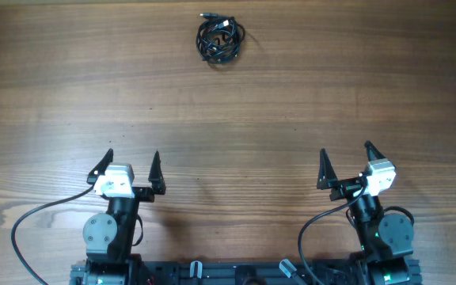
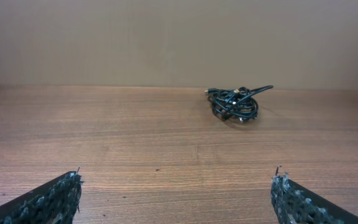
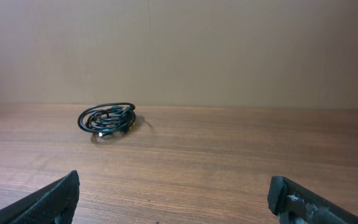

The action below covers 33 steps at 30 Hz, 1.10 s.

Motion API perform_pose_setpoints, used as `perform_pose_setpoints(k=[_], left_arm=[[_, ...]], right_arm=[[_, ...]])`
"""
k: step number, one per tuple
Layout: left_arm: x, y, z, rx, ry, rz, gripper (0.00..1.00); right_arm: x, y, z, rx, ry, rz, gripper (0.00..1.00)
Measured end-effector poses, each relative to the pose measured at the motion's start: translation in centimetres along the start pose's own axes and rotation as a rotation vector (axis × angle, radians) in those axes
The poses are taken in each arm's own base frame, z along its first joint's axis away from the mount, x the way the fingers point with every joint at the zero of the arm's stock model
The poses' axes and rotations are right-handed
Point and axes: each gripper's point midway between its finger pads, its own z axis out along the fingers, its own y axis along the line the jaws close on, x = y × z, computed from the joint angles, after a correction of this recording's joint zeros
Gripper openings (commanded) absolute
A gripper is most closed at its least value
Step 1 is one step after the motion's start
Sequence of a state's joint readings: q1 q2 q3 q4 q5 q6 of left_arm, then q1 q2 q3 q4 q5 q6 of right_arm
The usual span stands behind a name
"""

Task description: Untangle cables

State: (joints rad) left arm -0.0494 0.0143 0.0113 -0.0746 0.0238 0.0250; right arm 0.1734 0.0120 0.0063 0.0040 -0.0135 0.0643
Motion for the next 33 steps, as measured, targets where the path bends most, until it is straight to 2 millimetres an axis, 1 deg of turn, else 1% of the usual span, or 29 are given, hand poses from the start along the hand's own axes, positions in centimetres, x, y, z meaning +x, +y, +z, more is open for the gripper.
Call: perform_pose_setpoints(k=[28, 30, 33], left_arm=[[0.00, 0.00, 0.00, 0.000, 0.000, 0.000, 1.00], [0.00, 0.00, 0.00, 0.000, 0.000, 0.000, 1.00], [0.00, 0.00, 0.00, 0.000, 0.000, 0.000, 1.00]], right_arm=[[0.00, 0.00, 0.00, 0.000, 0.000, 0.000, 1.00], [0.16, -0.01, 0.04, 0.000, 0.007, 0.000, 1.00], [1.00, -0.07, 0.25, 0.003, 0.044, 0.001, 1.00]])
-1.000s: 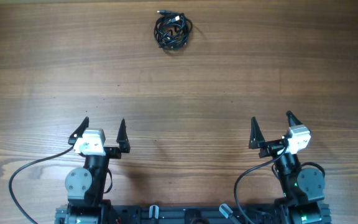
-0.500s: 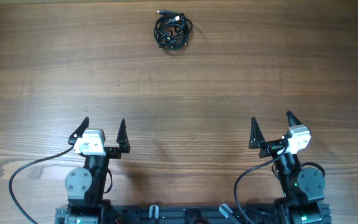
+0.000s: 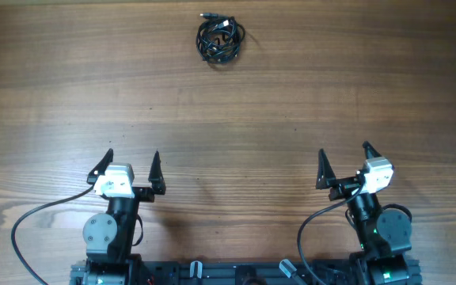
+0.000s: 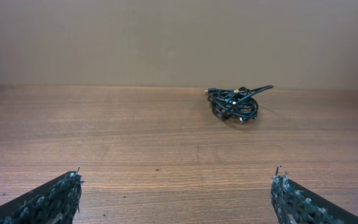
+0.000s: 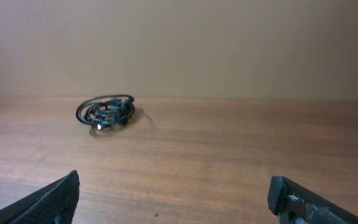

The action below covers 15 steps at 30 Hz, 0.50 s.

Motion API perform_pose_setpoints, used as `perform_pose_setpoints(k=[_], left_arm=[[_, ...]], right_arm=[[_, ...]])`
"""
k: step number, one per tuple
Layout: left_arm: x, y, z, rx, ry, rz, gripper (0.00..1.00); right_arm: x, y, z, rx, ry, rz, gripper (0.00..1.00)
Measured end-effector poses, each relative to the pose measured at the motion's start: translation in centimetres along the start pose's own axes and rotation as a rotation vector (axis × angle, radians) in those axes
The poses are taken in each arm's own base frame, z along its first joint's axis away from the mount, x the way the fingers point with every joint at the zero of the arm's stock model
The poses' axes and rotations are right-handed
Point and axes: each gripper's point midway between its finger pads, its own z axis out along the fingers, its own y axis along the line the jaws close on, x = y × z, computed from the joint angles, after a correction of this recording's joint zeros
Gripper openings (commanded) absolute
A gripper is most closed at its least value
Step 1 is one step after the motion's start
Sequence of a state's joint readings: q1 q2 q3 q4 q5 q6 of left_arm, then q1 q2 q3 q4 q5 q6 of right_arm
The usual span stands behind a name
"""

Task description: Untangle cables

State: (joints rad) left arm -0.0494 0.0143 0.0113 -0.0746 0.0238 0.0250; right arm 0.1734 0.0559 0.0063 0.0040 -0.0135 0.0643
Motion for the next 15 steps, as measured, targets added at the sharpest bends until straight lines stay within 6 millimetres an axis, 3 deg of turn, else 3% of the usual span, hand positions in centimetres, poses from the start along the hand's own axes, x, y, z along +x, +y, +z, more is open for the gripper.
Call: perform_pose_setpoints(k=[6, 15], left_arm=[[0.0, 0.0, 0.0, 0.000, 0.000, 0.000, 1.00], [0.0, 0.0, 0.0, 0.000, 0.000, 0.000, 1.00]], right_arm=[[1.3, -0.1, 0.3, 0.004, 0.055, 0.001, 1.00], [1.5, -0.1, 0.4, 0.004, 0.065, 0.001, 1.00]])
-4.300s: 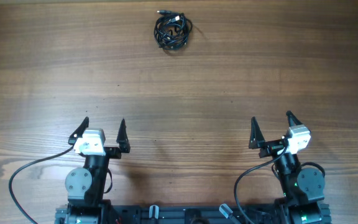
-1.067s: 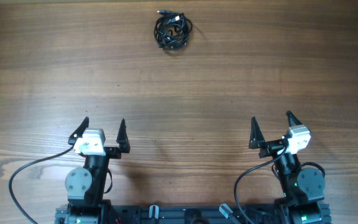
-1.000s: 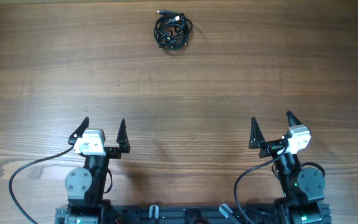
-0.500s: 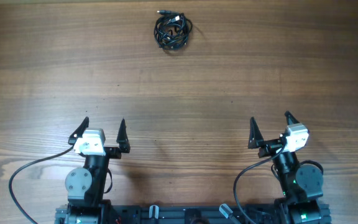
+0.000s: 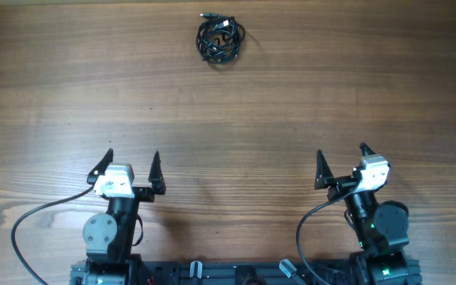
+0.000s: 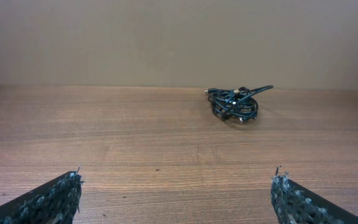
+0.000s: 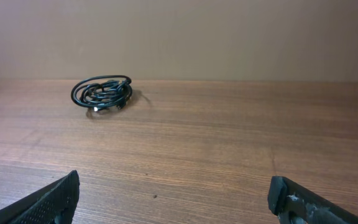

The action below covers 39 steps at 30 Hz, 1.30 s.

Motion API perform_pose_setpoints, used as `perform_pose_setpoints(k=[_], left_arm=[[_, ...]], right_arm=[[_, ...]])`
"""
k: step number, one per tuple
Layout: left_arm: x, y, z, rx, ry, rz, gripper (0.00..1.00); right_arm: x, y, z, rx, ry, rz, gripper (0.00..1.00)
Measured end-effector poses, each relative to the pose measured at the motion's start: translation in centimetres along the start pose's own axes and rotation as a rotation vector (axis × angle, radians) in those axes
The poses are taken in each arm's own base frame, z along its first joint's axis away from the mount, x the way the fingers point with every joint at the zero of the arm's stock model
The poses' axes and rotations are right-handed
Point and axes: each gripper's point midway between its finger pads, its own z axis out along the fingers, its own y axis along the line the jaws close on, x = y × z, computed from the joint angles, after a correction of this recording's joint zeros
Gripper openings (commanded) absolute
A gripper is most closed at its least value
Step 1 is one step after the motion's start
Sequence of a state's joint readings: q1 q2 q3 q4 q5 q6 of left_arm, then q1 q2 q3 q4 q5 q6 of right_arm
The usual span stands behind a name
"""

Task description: Untangle cables

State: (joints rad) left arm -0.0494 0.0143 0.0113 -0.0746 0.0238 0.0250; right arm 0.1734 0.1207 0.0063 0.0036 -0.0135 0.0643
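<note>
A small tangled bundle of black cables [image 5: 220, 39] lies at the far middle of the wooden table, also seen as the cable bundle [image 6: 235, 106] in the left wrist view and the cable bundle [image 7: 102, 94] in the right wrist view. My left gripper [image 5: 130, 165] sits open near the front left, far from the cables. My right gripper [image 5: 341, 162] is open near the front right, nothing between its fingers. Only the fingertips [image 6: 55, 199] and fingertips [image 7: 294, 199] show in the wrist views.
The wooden table [image 5: 331, 87] stretches between the grippers and the cables. A plain beige wall [image 6: 166, 37] stands behind the table's far edge. Arm bases and their black cords [image 5: 30, 226] sit at the front edge.
My right gripper has shifted slightly forward and left, and its camera tilts lower, so the cable bundle sits higher in its view. The left arm and the cables have not moved.
Both grippers stood open at the front of the table with the cable bundle far off. The right wrist then began shifting, its view blurred. Now the right gripper sits a little further left, the left arm unchanged.
</note>
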Motion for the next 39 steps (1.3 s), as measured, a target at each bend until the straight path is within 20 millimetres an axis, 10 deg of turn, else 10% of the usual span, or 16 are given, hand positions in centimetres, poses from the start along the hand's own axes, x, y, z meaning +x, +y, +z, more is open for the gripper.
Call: perform_pose_setpoints(k=[39], left_arm=[[0.0, 0.0, 0.0, 0.000, 0.000, 0.000, 1.00]], right_arm=[[-2.3, 0.2, -0.7, -0.007, -0.101, -0.001, 1.00]])
